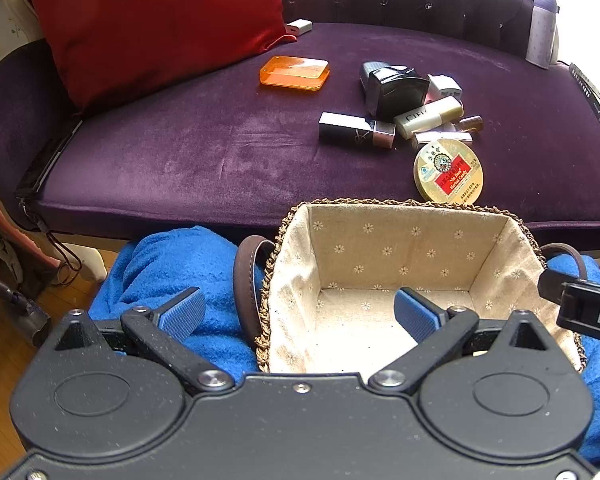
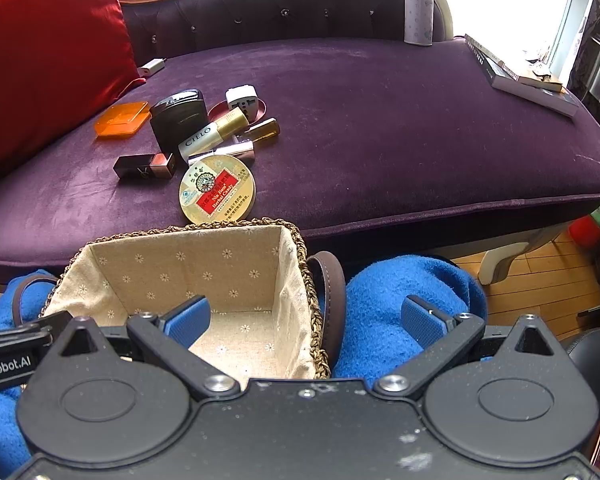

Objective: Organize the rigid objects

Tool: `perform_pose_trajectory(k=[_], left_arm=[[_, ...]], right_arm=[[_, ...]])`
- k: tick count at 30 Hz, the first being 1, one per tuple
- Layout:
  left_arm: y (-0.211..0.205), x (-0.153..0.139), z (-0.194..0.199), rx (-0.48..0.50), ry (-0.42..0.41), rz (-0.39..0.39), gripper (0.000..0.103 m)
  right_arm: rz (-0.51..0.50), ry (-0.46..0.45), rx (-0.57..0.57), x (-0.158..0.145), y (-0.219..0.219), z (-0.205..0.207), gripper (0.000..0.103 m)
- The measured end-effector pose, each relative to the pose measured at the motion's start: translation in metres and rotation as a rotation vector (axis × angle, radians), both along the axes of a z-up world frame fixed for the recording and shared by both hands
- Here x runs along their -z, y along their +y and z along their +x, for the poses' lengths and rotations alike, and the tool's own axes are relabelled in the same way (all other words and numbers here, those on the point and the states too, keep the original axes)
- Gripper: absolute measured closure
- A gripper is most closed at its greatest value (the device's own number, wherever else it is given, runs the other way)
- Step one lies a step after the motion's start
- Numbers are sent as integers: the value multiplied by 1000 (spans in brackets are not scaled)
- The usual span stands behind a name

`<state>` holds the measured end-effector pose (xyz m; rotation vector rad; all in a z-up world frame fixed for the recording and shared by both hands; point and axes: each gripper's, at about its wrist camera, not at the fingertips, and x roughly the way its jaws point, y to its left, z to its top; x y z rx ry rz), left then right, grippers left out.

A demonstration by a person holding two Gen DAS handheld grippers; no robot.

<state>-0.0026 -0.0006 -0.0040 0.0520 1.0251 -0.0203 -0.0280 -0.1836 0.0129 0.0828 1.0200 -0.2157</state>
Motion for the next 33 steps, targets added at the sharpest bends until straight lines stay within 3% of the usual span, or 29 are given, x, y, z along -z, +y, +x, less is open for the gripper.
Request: perform_pose_trajectory(k=[22, 33], left_arm=[[-2, 8, -2, 0, 7, -2, 6], [0, 2, -3, 7, 7, -11, 6]], right_arm=[[25, -10, 2, -3, -2, -2, 1], [22, -48, -50, -12, 4, -3, 2]])
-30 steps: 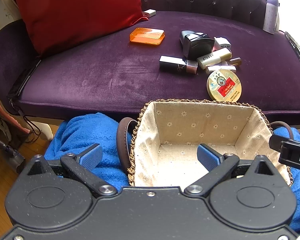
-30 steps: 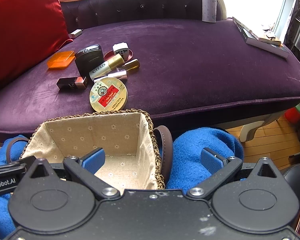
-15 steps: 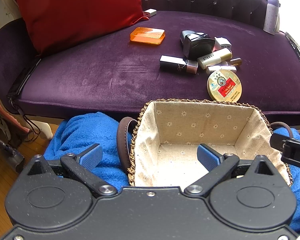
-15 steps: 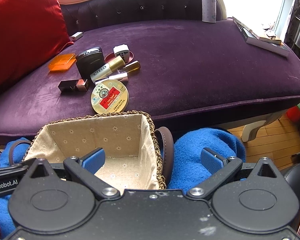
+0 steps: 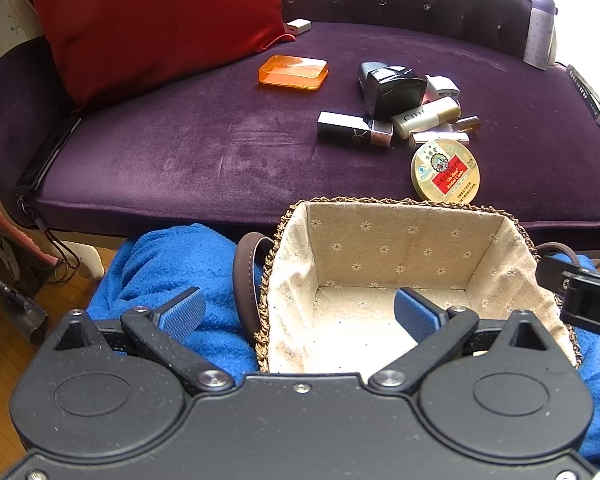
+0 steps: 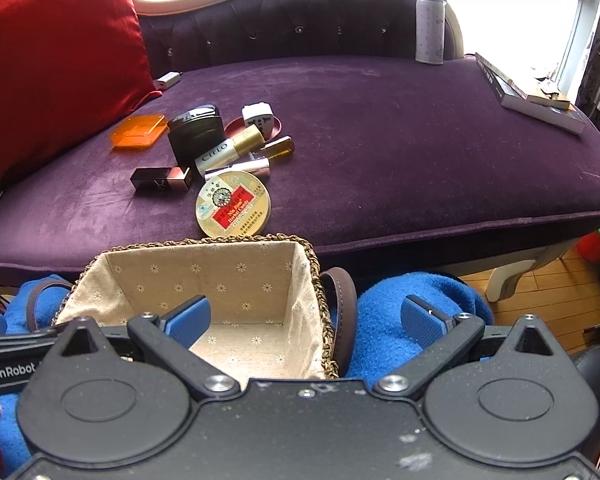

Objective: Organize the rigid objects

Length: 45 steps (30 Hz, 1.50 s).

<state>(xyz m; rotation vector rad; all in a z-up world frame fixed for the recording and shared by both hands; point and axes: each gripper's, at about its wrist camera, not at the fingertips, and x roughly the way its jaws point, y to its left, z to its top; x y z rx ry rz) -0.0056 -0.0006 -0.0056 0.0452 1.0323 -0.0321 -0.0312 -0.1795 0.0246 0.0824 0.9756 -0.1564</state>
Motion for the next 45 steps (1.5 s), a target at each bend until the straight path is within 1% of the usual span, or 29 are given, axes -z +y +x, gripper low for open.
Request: perform_pose_trajectory(k=[2, 5, 11, 12, 14, 18, 20, 29, 33, 35, 36, 37, 38, 40, 41, 42, 43, 44, 45], left_arm=[[0, -3, -1, 5, -6, -2, 7], [1, -7, -2, 12, -19, -13, 12], [8, -13, 5, 7, -5, -53, 12], [9, -13, 6, 4, -1, -57, 12], [11, -13, 9, 0, 3, -61, 12], [16, -14, 17, -15, 4, -60, 12], [19, -14, 24, -21, 3, -52, 12], [31, -11, 66, -50, 16, -45, 12], [30, -8, 83, -47, 18, -36, 12], [29, -7, 91, -40, 21, -36, 12], [27, -6, 94, -35, 22, -36, 12], [25, -5, 98, -31, 22, -36, 12], [23, -4, 101, -24, 22, -35, 12], [18, -2, 107, -11, 22, -32, 12], [15, -1, 110, -5, 24, -31, 12], [13, 0, 112, -2, 26, -30, 12], [11, 1, 114, 1, 26, -32, 12], [9, 1, 115, 1, 25, -36, 12], [9, 2, 115, 2, 25, -40, 12]], right_arm=[[22, -1, -14, -2, 0, 1, 7], [49, 3, -44, -5, 3, 3, 9], [7, 17, -116, -4, 16, 19, 10], [0, 21, -123, -2, 18, 24, 11], [-9, 36, -129, 5, 20, 37, 18], [-11, 62, -112, 19, 21, 66, 19], [-5, 72, -96, 27, 20, 80, 22], [1, 122, -49, 65, 25, 140, 22], [-14, 140, -49, 79, 28, 154, 23], [2, 126, -57, 81, 29, 156, 23], [4, 119, -64, 81, 30, 156, 24], [10, 111, -80, 81, 30, 157, 30], [24, 110, -98, 80, 31, 156, 40], [21, 106, -102, 78, 29, 155, 43], [32, 103, -99, 79, 27, 155, 42], [44, 105, -92, 80, 24, 155, 38], [51, 110, -87, 82, 22, 155, 26], [59, 109, -89, 84, 21, 153, 23], [67, 105, -92, 85, 20, 151, 22]])
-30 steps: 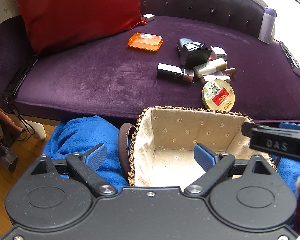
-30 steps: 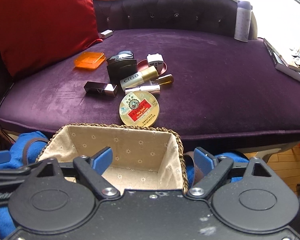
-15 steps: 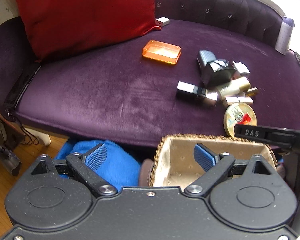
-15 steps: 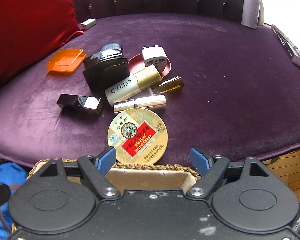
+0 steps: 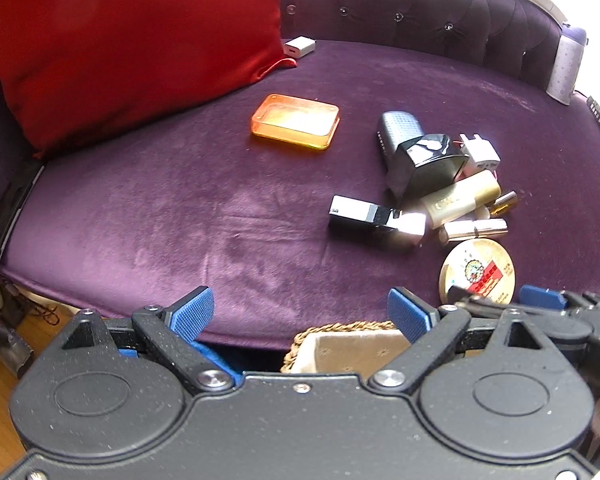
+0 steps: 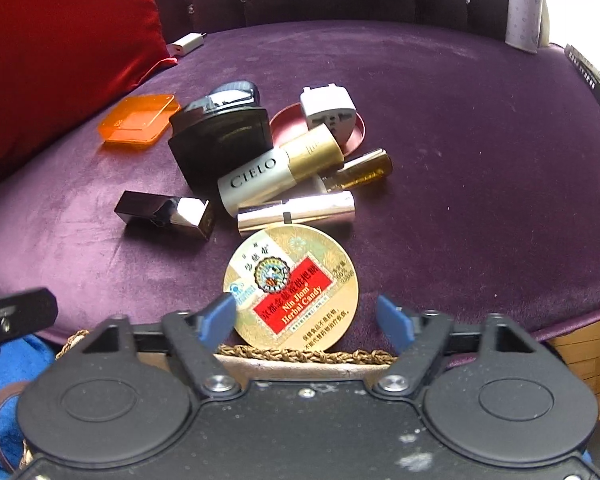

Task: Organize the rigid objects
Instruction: 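Move left tool toward black-gold lipstick while right tool approaches gold candy tin, then close left tool on black-gold lipstick while right tool grips gold candy tin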

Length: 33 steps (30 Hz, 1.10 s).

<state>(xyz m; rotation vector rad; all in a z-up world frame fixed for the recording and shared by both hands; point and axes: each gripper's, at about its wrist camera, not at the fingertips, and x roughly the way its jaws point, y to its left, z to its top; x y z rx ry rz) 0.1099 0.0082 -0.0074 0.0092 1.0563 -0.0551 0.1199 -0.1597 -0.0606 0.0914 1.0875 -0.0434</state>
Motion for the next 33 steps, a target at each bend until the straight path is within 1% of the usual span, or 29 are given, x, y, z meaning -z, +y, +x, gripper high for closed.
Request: perform_pose_trajectory(k=[3, 4, 7, 8, 9, 10, 11, 16, 21, 25, 33], left_arm=[[-1, 3, 3, 5, 11, -3, 12], [-2, 4, 4, 8, 14, 3, 12], [-7, 6, 9, 29, 14, 17, 12], [-9, 8, 11, 37, 13, 22, 12], [-11, 9, 13, 44, 12, 25, 12], [-14, 10, 16, 52, 10, 26, 12], [-16, 11, 19, 62, 8, 25, 12], [-33, 18, 36, 116, -15, 39, 11], [-51, 28, 53, 191, -10, 33, 11], [-58, 34, 61, 205, -6, 50, 12], [-58, 48, 72, 214, 22, 73, 11]], right_arm=[[18, 5, -11, 4, 3, -1, 16], [3, 6, -21, 6, 6, 0, 13], [-63, -6, -54, 10, 17, 1, 13], [-89, -13, -60, 11, 19, 1, 18], [-96, -24, -69, 11, 19, 1, 20], [-89, -31, -79, 10, 18, 1, 27], [-86, -35, -77, 8, 17, 1, 27], [-107, -68, 34, 3, -11, 3, 27], [-29, -63, 140, 3, -41, 7, 27], [-37, -70, 142, 4, -42, 6, 26], [-53, -67, 133, 9, -38, 9, 26]])
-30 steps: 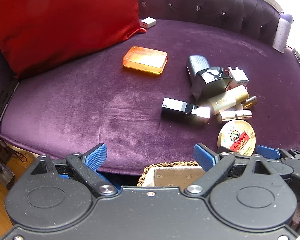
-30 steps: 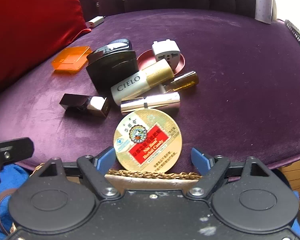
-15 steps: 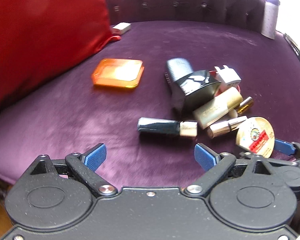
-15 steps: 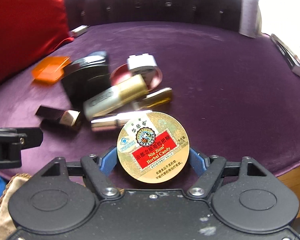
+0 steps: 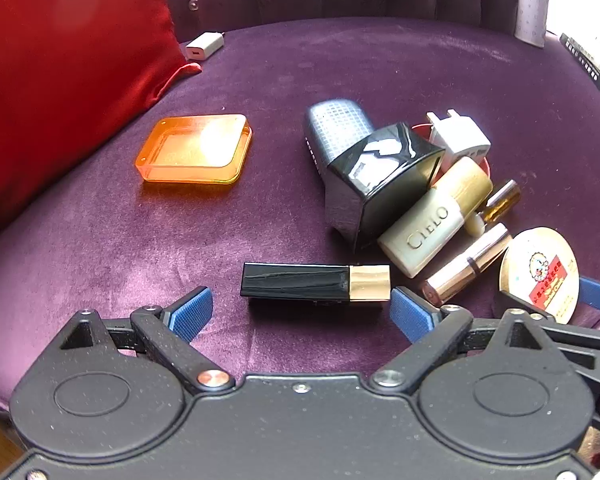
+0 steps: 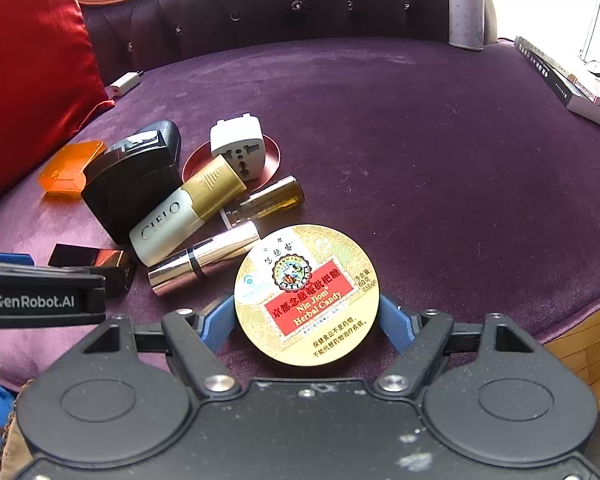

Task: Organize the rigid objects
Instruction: 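Close left tool on black-gold lipstick while right tool grips gold candy tin, then carry lipstick with left tool into basket while right tool drops tin there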

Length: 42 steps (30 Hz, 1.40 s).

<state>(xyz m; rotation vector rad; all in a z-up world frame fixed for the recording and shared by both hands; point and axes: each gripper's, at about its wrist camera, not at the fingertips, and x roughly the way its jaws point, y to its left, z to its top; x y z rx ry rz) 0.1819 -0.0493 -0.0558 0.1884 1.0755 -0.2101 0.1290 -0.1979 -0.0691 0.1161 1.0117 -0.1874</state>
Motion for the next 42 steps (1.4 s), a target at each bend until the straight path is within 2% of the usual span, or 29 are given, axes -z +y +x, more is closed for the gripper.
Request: perform_pose_trajectory(k=[5, 6, 7, 10, 18, 26, 37, 42], left_arm=[[-3, 8, 5, 7, 5, 4, 14], [-2, 10, 6, 13, 12, -11, 27], [0, 11, 6, 20, 15, -44, 26], [4, 9, 6, 3, 13, -71, 27], [21, -18, -15, -89, -17, -98, 27], [35, -43, -69, -105, -43, -104, 27], [45, -59, -151, -106, -64, -125, 27], [49, -65, -178, -114, -84, -123, 27]], right_arm=[[-8, -1, -2, 0, 0, -1, 26], [-7, -1, -2, -1, 0, -1, 26], [-8, -1, -3, -1, 0, -1, 26], [-3, -3, -3, -2, -1, -1, 26], [30, -33, 6, -22, -6, -11, 27], [55, -93, -20, -59, -6, -52, 27], [20, -105, -158, -91, 26, -136, 27], [61, -88, -142, -104, 30, -168, 27]])
